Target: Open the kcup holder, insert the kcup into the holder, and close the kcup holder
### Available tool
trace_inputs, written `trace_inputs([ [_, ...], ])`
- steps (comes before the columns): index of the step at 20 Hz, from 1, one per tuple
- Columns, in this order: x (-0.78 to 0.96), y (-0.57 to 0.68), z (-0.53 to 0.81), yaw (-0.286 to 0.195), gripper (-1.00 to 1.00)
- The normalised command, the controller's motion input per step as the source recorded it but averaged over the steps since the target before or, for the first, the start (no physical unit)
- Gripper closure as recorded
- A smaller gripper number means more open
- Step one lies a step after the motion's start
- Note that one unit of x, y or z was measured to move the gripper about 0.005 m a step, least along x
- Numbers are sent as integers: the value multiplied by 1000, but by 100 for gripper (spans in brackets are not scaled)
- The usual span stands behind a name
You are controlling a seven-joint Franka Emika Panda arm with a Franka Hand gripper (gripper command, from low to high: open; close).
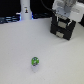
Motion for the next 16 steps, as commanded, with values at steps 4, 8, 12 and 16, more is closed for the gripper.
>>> trace_inputs([
  [4, 293, -164, 50, -33, 100],
  [8, 463, -166, 89, -45, 100],
  [12, 682, -104, 128, -74, 100],
  [16, 932, -182, 188, -86, 100],
])
